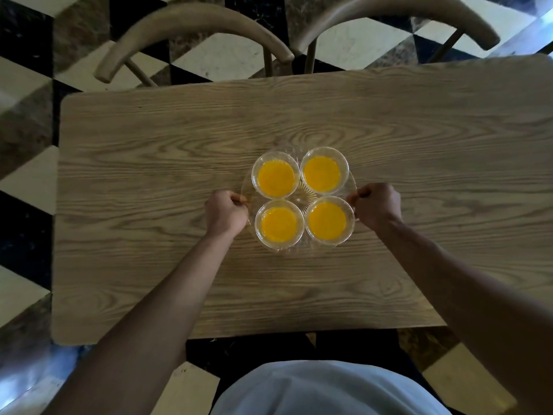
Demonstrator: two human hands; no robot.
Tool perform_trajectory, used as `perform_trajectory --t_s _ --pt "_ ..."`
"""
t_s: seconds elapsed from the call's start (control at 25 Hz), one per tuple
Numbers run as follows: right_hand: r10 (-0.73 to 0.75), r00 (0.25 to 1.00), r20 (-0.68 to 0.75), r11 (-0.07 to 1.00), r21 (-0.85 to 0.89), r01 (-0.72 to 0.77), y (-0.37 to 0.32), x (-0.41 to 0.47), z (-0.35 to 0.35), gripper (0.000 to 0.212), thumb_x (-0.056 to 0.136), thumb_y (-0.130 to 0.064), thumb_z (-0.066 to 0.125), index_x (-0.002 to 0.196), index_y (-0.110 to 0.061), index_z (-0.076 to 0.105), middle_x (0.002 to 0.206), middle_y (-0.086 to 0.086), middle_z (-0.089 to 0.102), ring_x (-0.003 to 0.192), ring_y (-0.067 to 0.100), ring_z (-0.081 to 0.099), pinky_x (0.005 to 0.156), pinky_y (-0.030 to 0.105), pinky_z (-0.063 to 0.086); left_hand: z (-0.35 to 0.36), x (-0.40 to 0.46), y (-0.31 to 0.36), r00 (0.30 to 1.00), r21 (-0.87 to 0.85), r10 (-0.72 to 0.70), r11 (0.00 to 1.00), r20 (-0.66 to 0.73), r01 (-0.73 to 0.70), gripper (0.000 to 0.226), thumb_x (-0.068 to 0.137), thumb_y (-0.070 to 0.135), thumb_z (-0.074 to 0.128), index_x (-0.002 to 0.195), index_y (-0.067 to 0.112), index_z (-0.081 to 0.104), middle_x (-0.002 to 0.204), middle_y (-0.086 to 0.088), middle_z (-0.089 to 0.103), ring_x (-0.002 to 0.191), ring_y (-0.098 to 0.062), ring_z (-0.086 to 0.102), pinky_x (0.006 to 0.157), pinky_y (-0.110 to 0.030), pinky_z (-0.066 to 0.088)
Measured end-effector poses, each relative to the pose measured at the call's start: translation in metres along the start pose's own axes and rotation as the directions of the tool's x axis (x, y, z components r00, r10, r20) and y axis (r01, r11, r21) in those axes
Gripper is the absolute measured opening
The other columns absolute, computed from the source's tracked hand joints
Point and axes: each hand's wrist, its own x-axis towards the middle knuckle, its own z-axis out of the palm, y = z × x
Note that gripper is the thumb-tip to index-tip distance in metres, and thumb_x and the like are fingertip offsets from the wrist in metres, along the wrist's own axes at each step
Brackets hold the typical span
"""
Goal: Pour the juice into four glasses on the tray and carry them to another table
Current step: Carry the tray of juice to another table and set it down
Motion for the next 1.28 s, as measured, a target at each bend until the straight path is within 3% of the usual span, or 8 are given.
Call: perform_trajectory --t_s 0.16,0.36,0.64,0.84,1.0,1.12,1.28 --pt "0.000 1.000 -0.001 1.000 -0.007 0.000 -0.0019 0.0014 0.0008 0.026 0.081 -0.004 0.073 0.063 -0.023 0.071 0.055 -0.015 0.066 0.037 -0.005 0.059 0.039 0.009 0.047 0.0024 0.0037 -0.0016 1.000 -0.017 -0.006 1.000 0.011 0.006 0.026 0.082 -0.005 0.064 0.069 0.016 0.069 0.070 -0.010 0.077 0.065 -0.029 0.078 0.066 -0.051 0.067" --pt "0.000 1.000 -0.002 1.000 -0.003 0.000 -0.0027 0.0020 0.0006 0.024 0.081 -0.002 0.072 0.068 -0.022 0.075 0.061 -0.011 0.069 0.042 0.000 0.064 0.044 0.019 0.057 0.0037 0.0057 0.0000 1.000 -0.034 -0.016 0.999 0.023 0.017 0.026 0.083 -0.005 0.064 0.071 0.017 0.069 0.070 -0.012 0.076 0.066 -0.029 0.078 0.066 -0.051 0.067" --pt "-0.003 1.000 -0.001 1.000 0.009 0.003 0.0006 0.0027 0.0028 0.029 0.081 0.003 0.069 0.065 -0.022 0.074 0.060 -0.009 0.070 0.042 0.002 0.065 0.036 0.014 0.049 0.0073 0.0080 -0.0048 0.999 -0.037 -0.024 0.999 0.024 0.025 0.025 0.084 -0.004 0.065 0.071 0.018 0.068 0.068 -0.007 0.076 0.064 -0.026 0.077 0.069 -0.051 0.067" --pt "0.034 0.999 -0.004 0.999 0.016 -0.034 0.0047 0.0027 0.0058 0.032 0.079 0.003 0.069 0.062 -0.024 0.071 0.060 -0.007 0.072 0.046 0.008 0.069 0.050 0.027 0.062 0.0086 0.0085 -0.0046 1.000 -0.035 -0.012 0.999 0.021 0.012 0.028 0.083 -0.004 0.068 0.068 0.019 0.068 0.067 -0.006 0.075 0.063 -0.027 0.077 0.068 -0.051 0.067" --pt "0.035 0.999 0.000 0.999 0.008 -0.035 0.0060 -0.0001 0.0066 0.031 0.078 0.000 0.068 0.060 -0.025 0.071 0.055 -0.013 0.069 0.047 0.005 0.069 0.053 0.023 0.060 0.0080 0.0059 -0.0035 1.000 -0.024 -0.008 1.000 0.023 0.008 0.029 0.084 -0.005 0.067 0.070 0.020 0.068 0.073 -0.006 0.075 0.067 -0.028 0.077 0.068 -0.050 0.067" --pt "0.011 1.000 0.001 1.000 -0.012 -0.011 0.0067 -0.0003 0.0073 0.026 0.075 0.000 0.065 0.065 -0.021 0.076 0.056 -0.014 0.068 0.056 0.007 0.071 0.063 0.028 0.063 0.0074 0.0048 -0.0044 0.999 -0.025 -0.002 1.000 0.035 0.003 0.028 0.085 -0.005 0.067 0.071 0.019 0.067 0.075 -0.006 0.074 0.071 -0.030 0.078 0.070 -0.050 0.067" --pt "0.030 1.000 0.003 0.999 0.023 -0.030 0.0068 0.0000 0.0073 0.024 0.077 0.003 0.064 0.072 -0.015 0.080 0.062 -0.008 0.073 0.056 0.013 0.073 0.061 0.035 0.065 0.0067 0.0052 -0.0028 0.999 -0.025 -0.002 1.000 0.044 0.003 0.029 0.085 -0.006 0.066 0.072 0.019 0.067 0.078 -0.009 0.076 0.071 -0.032 0.078 0.070 -0.051 0.067"
